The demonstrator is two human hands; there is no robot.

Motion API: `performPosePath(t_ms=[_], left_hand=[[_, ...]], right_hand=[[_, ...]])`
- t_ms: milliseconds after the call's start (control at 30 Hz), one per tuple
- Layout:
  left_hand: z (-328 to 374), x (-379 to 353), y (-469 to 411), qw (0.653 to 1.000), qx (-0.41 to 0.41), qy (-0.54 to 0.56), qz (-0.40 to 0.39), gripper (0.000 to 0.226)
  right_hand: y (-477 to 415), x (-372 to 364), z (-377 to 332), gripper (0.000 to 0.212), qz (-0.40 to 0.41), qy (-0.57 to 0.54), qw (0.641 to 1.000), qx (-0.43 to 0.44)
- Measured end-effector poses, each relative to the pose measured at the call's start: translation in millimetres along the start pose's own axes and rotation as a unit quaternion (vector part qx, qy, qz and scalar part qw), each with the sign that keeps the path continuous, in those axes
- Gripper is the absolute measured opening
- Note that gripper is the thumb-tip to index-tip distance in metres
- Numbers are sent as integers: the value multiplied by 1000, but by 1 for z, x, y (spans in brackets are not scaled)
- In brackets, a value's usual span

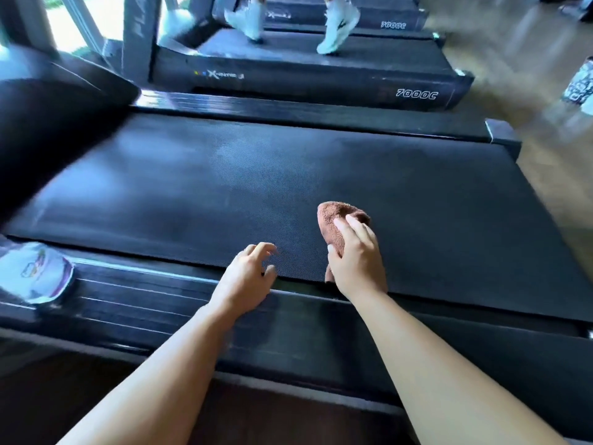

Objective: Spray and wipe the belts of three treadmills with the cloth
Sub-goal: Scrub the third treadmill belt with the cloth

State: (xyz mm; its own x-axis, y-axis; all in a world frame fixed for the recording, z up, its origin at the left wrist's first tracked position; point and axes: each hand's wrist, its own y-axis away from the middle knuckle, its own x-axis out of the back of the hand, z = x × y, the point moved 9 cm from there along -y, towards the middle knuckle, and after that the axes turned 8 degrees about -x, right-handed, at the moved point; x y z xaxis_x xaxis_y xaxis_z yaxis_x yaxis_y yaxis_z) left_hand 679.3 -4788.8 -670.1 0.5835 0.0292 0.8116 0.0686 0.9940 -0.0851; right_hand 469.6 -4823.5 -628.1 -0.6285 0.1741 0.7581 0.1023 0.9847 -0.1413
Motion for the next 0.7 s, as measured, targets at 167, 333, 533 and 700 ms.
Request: performPosePath(t_ms=[167,333,533,700], left_hand=[[-32,69,22,993,76,49,76,33],[-77,132,59,969,161,88,165,23],[-135,196,103,942,206,87,252,22],[-193,247,143,885,258,119,368,46]], right_hand=[[18,-9,-59,52,-17,-20,999,38],[44,-32,-120,53,-52,-25,996,71],[71,-67,-189,53,-79,-35,990,113],[84,-97,-228,53,-90,-41,985,143]])
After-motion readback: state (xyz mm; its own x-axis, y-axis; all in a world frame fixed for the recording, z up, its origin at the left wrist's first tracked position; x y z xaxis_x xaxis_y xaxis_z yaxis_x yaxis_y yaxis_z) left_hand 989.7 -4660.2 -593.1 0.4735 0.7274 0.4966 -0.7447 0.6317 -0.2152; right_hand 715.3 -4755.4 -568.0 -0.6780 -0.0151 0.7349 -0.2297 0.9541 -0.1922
